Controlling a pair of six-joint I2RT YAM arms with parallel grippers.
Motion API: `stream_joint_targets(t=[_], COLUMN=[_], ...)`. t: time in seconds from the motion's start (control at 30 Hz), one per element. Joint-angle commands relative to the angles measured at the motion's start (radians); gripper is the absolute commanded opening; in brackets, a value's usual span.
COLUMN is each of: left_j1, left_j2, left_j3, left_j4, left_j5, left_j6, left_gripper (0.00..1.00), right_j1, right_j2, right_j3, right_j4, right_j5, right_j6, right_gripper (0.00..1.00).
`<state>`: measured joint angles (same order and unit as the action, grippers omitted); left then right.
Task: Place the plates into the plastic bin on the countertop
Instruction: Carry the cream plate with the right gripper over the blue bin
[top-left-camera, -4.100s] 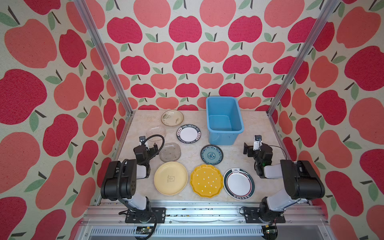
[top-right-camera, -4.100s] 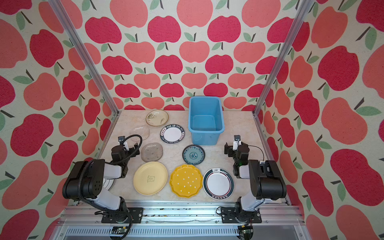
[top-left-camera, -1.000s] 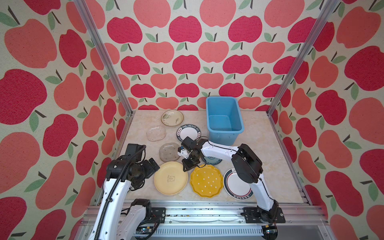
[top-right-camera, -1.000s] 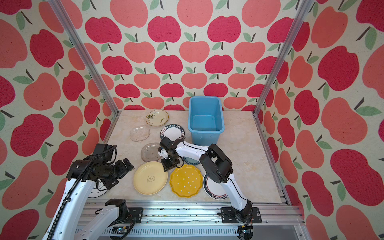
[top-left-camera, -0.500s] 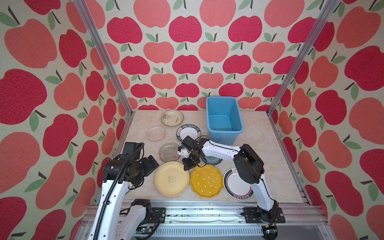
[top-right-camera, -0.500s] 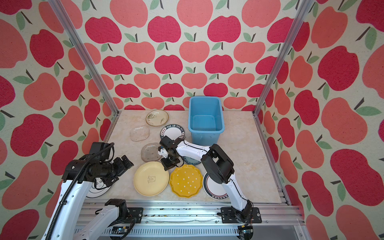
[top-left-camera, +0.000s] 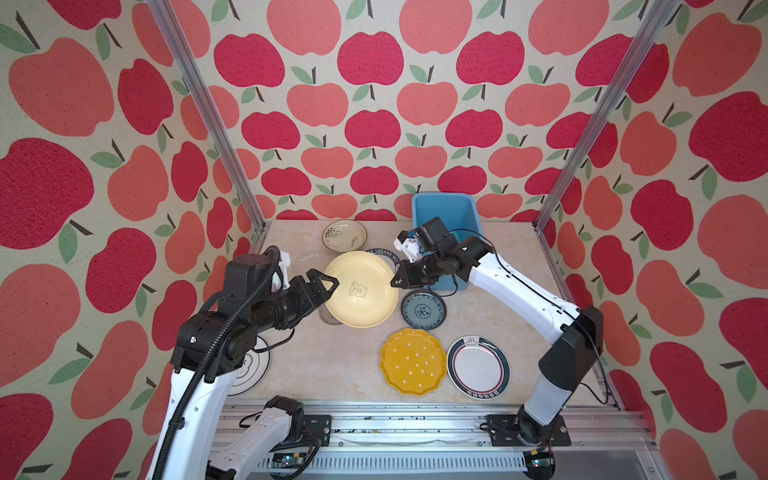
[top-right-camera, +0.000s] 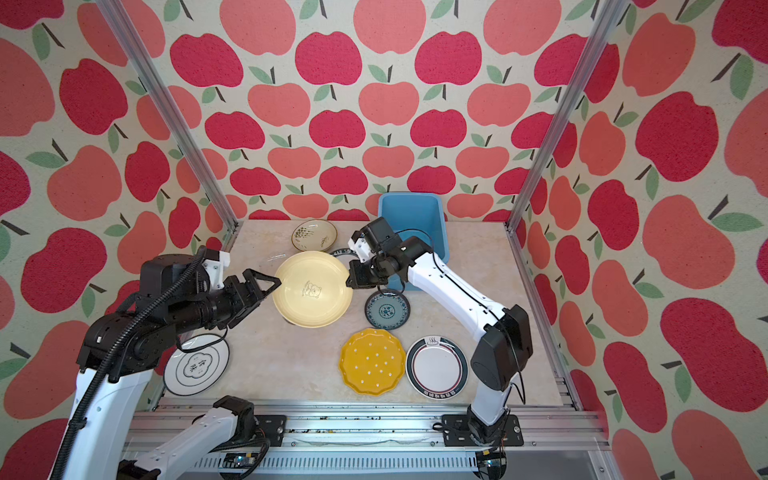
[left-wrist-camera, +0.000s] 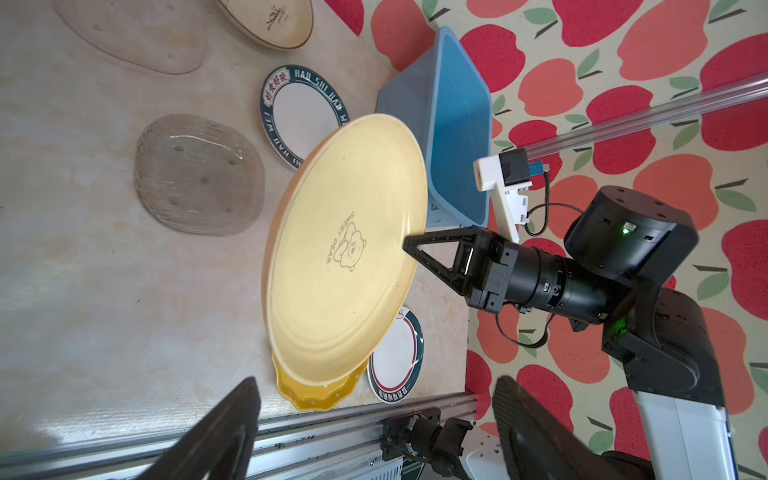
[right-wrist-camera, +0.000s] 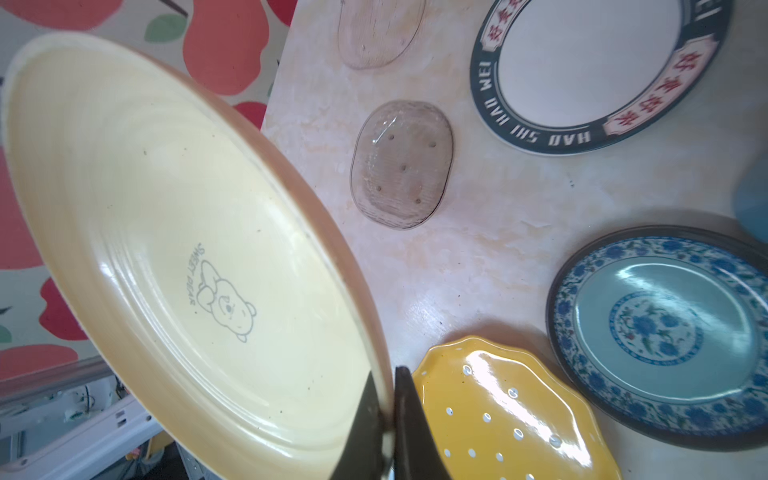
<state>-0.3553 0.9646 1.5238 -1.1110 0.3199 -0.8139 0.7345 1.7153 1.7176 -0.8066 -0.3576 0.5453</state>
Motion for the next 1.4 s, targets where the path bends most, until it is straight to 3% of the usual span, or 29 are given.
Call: stream_joint_targets(t=[0.0,0.13,0.3,0.43,0.6,0.77,0.93,1.13,1.37], left_j1=[-0.130,-0.270,-0.401,-0.490,-0.559,-0.545,-0.423,-0.316,-0.255], left_j2=[0.117,0.307,0.425,0.392,0.274,0.176,0.154,0.202,0.325], left_j3=[0.090,0.213,0.283,0.156,-0.036,-0.103,-0.127,-0.136,-0.082], left_j4=[0.053,0.096,0.144,0.297,0.449,0.447,0.451,0.502,0.526], left_j5=[-0.142,-0.250,-0.383,-0.449,-0.558,-0.566,-0.413,-0.302,-0.243], left_j6=[0.049,0.094,0.096,0.163,0.082,0.059,0.068,0.093,0.150], left_gripper=[0.90,0.91,0.91,0.91,0.90,0.91,0.92,0.92,0.92], right_j1=[-0.121,-0.274,-0.402,-0.456,-0.451,-0.409,-0.370,-0.355,-0.353], right_j2=[-0.068,-0.128,-0.186,-0.160,-0.185,-0.126,-0.051,0.066,0.257], right_j3=[0.012,-0.024,-0.107,-0.078,-0.118,-0.042,0.028,0.106,0.315], right_j4=[-0.012,0.048,0.100,0.086,0.122,0.092,0.081,0.050,-0.044], right_j5=[-0.020,-0.029,0.046,0.074,0.150,0.227,0.284,0.318,0.362], right_j6=[0.152,0.287,0.468,0.517,0.664,0.815,0.960,1.089,1.126], right_gripper=[0.00,0.00,0.00,0.00,0.00,0.00,0.00,0.00,0.00])
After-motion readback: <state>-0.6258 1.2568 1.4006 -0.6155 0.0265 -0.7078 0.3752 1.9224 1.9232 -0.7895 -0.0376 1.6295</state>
